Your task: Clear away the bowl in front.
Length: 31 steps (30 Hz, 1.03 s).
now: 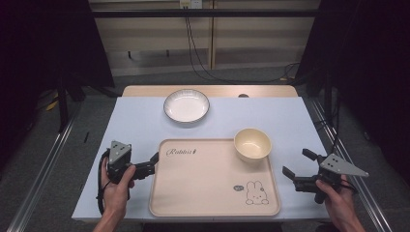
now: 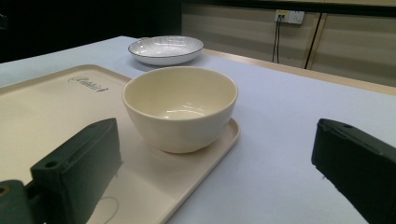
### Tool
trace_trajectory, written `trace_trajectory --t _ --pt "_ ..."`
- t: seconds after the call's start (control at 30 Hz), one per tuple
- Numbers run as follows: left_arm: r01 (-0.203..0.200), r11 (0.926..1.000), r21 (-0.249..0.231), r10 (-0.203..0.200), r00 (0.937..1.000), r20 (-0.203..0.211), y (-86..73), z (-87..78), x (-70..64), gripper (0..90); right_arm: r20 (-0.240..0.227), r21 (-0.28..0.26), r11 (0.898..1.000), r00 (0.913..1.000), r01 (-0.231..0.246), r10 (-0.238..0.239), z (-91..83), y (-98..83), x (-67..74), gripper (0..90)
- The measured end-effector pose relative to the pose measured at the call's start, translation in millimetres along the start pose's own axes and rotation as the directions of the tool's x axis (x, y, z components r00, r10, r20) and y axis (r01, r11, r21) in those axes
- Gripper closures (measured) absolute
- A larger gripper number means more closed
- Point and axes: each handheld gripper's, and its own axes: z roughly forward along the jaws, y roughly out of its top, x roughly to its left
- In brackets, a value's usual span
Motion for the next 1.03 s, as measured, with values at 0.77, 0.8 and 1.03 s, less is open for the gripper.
trace_trajectory --t 0.77,0.8,1.03 --pt "0.028 0.9994 -0.020 -0.029 0.9973 -0.068 -41.2 -56.5 27.3 1.8 0.005 0.010 1.000 1.0000 -0.001 0.000 -0.9 -1.0 0.3 1.1" --pt "0.032 0.9993 -0.020 -0.033 0.9974 -0.064 -41.5 -59.2 28.5 1.6 0.005 0.009 1.000 1.0000 0.001 -0.002 -1.1 -1.0 0.0 1.1" --pt "0.026 0.9992 -0.029 -0.027 0.9977 -0.062 -44.7 -64.6 30.6 1.5 0.010 0.015 1.000 1.0000 0.000 0.000 -1.8 -1.4 -0.7 0.9"
